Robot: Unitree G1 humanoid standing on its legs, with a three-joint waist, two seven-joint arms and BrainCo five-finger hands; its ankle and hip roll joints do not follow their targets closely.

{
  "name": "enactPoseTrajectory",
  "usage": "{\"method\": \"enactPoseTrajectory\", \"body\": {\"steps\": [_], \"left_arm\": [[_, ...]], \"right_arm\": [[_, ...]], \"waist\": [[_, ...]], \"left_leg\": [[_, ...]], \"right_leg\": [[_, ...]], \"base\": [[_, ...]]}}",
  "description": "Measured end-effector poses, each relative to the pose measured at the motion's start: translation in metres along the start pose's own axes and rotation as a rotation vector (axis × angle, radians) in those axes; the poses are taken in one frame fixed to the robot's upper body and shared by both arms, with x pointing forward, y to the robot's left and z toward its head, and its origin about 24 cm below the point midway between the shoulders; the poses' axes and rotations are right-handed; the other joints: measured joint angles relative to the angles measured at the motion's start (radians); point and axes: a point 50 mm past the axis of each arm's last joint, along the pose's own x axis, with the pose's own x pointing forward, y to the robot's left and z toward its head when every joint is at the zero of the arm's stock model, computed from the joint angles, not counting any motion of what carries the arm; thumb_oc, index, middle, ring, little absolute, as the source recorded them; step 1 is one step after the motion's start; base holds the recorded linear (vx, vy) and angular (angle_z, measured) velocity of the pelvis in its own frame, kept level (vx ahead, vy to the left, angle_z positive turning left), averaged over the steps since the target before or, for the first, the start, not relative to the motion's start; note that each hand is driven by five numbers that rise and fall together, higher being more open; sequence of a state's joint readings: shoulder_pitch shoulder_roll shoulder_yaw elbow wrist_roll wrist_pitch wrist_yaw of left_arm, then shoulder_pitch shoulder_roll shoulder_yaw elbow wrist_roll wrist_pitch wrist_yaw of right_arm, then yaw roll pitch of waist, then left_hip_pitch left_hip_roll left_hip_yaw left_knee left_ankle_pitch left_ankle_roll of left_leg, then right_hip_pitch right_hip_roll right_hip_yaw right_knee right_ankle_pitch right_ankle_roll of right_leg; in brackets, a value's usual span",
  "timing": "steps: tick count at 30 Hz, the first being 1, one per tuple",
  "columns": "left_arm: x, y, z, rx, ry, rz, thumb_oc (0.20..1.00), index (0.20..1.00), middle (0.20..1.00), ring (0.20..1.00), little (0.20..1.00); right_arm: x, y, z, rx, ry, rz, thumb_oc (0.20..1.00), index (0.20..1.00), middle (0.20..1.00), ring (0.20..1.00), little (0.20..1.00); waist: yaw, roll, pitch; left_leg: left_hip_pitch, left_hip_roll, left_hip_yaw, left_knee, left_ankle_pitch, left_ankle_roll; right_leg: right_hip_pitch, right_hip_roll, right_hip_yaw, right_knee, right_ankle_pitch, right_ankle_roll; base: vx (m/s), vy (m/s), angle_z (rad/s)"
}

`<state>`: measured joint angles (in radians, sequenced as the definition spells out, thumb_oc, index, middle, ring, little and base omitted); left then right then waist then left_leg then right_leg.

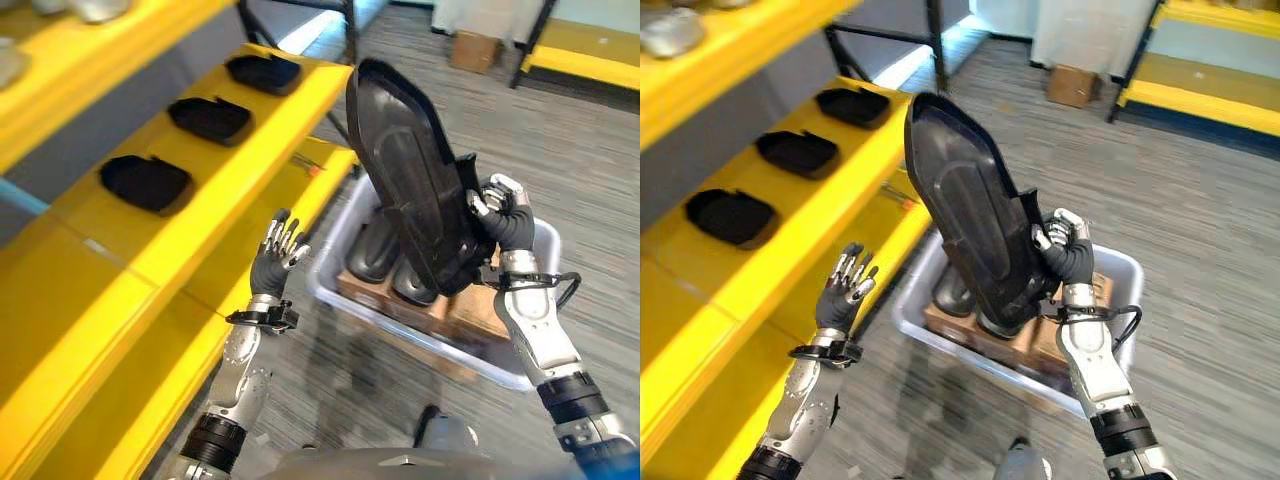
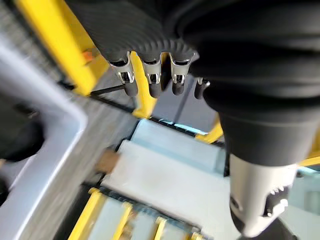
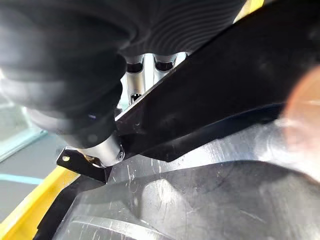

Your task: Move parts from the plastic box to the shelf.

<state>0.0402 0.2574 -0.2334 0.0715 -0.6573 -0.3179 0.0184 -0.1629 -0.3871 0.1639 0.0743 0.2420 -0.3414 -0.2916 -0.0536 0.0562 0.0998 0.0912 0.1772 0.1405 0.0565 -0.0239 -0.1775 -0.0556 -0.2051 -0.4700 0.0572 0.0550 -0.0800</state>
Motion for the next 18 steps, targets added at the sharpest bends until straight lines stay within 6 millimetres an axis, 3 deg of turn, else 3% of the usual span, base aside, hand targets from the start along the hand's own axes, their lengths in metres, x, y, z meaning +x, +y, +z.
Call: {"method": "enactPoseTrajectory", "body": {"steps": [1, 2, 3, 5, 7, 10, 15, 18], "left_arm": [[-0.007, 0.002, -0.002, 0.001, 0.013, 0.005, 1.000, 1.000, 1.000, 1.000, 1.000], [-0.013, 0.005, -0.006, 0.005, 0.035, 0.013, 1.000, 1.000, 1.000, 1.000, 1.000], [-0.015, 0.008, -0.007, 0.009, 0.045, 0.021, 1.000, 1.000, 1.000, 1.000, 1.000], [-0.019, 0.017, -0.005, 0.031, 0.050, 0.045, 1.000, 1.000, 1.000, 1.000, 1.000], [-0.026, 0.033, 0.001, 0.084, 0.058, 0.082, 1.000, 1.000, 1.000, 1.000, 1.000], [-0.026, 0.040, 0.007, 0.110, 0.041, 0.102, 1.000, 1.000, 1.000, 1.000, 1.000], [-0.025, 0.040, 0.008, 0.112, 0.030, 0.103, 1.000, 1.000, 1.000, 1.000, 1.000], [-0.024, 0.039, 0.009, 0.112, 0.029, 0.101, 1.000, 1.000, 1.000, 1.000, 1.000]], "right_arm": [[0.000, -0.002, 0.001, -0.001, -0.003, -0.007, 0.200, 0.200, 0.200, 0.200, 0.200], [0.002, -0.006, 0.002, -0.011, -0.008, -0.018, 0.200, 0.200, 0.200, 0.200, 0.200], [0.002, -0.010, 0.002, -0.019, -0.010, -0.033, 0.200, 0.200, 0.200, 0.200, 0.200], [-0.002, -0.010, -0.003, -0.015, 0.021, -0.043, 0.200, 0.200, 0.200, 0.200, 0.200], [-0.006, 0.006, -0.007, 0.015, 0.037, -0.022, 0.200, 0.200, 0.200, 0.200, 0.200], [-0.008, 0.018, -0.009, 0.028, 0.044, 0.022, 0.200, 0.200, 0.200, 0.200, 0.200], [-0.010, 0.016, -0.018, 0.005, 0.102, 0.023, 0.200, 0.200, 0.200, 0.200, 0.200], [-0.009, 0.012, -0.018, 0.002, 0.101, 0.016, 0.200, 0.200, 0.200, 0.200, 0.200]], "waist": [[0.014, 0.016, -0.009], [0.028, 0.044, -0.017], [0.043, 0.057, -0.016], [0.051, 0.022, -0.010], [0.066, -0.051, -0.012], [0.094, -0.080, -0.015], [0.097, -0.112, -0.003], [0.098, -0.140, 0.020]], "left_leg": [[-0.005, 0.006, 0.015, -0.051, -0.032, 0.029], [0.001, 0.001, 0.021, -0.145, -0.001, 0.065], [-0.001, -0.005, 0.020, -0.151, 0.020, 0.079], [-0.004, -0.048, -0.005, -0.149, 0.014, 0.081], [-0.009, -0.106, -0.012, -0.140, 0.014, 0.081], [-0.006, -0.140, -0.020, -0.143, -0.011, 0.132], [-0.042, -0.180, -0.046, -0.110, -0.012, 0.146], [-0.102, -0.207, -0.091, -0.039, -0.031, 0.163]], "right_leg": [[0.003, 0.002, -0.009, -0.002, 0.005, 0.008], [-0.004, 0.003, -0.010, 0.006, 0.014, 0.022], [-0.004, -0.004, -0.017, 0.014, 0.016, 0.035], [-0.002, -0.050, -0.036, 0.031, 0.037, 0.093], [0.009, -0.107, -0.040, 0.008, 0.062, 0.128], [0.033, -0.127, -0.038, -0.042, 0.085, 0.174], [0.063, -0.150, -0.070, -0.092, 0.085, 0.215], [0.068, -0.182, -0.085, -0.075, 0.083, 0.218]], "base": [[-0.01, 0.263, 0.60], [-0.01, 0.183, 0.21], [-0.02, 0.144, 0.20], [-0.10, 0.192, 0.28], [-0.03, 0.140, 0.16], [-0.05, 0.115, 0.05], [-0.02, 0.191, 0.18], [-0.01, 0.231, 0.52]]}}
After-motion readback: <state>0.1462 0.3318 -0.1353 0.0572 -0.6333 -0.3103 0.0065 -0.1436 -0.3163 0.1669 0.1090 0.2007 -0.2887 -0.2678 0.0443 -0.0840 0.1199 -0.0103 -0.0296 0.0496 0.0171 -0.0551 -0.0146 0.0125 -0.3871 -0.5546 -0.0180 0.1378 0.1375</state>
